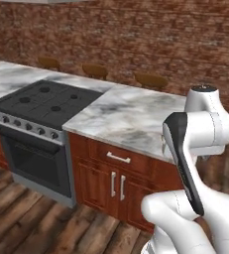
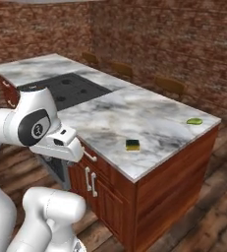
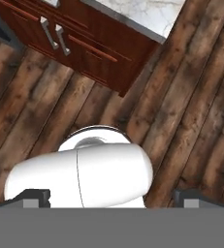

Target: Place the sponge inside the microwave to prepare for sanitizing.

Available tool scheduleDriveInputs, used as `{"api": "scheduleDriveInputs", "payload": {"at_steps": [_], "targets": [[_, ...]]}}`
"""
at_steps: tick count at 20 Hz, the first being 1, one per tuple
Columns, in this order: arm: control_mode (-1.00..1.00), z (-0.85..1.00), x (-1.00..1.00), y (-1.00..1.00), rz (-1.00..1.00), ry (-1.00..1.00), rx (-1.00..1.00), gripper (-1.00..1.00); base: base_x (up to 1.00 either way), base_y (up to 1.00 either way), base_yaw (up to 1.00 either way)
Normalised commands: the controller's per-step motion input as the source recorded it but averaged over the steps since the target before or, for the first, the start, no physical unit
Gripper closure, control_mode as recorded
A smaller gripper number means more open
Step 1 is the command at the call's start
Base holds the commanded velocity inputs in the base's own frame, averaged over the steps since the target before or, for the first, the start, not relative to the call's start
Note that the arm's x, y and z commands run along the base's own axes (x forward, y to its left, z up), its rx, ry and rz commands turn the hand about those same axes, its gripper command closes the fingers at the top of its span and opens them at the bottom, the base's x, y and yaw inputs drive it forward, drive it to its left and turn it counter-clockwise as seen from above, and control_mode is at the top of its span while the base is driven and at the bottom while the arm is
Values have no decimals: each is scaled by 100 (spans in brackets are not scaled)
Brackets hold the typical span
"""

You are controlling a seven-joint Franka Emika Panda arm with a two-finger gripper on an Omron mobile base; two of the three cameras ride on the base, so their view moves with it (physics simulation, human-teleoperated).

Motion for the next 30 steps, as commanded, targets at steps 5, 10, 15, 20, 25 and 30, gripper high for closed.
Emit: {"api": "scheduleDriveInputs", "payload": {"at_steps": [5, 10, 15, 20, 25, 30], "targets": [[100, 0, 0, 0, 0, 0, 0, -100, 36, 10, -33], [100, 0, 0, 0, 0, 0, 0, -100, 46, 47, -37], [100, 0, 0, 0, 0, 0, 0, -100, 57, 61, -33], [100, 0, 0, 0, 0, 0, 0, -100, 70, 10, -27], [100, 0, 0, 0, 0, 0, 0, -100, 53, 25, -39], [100, 0, 0, 0, 0, 0, 0, -100, 25, 21, -23]]}}
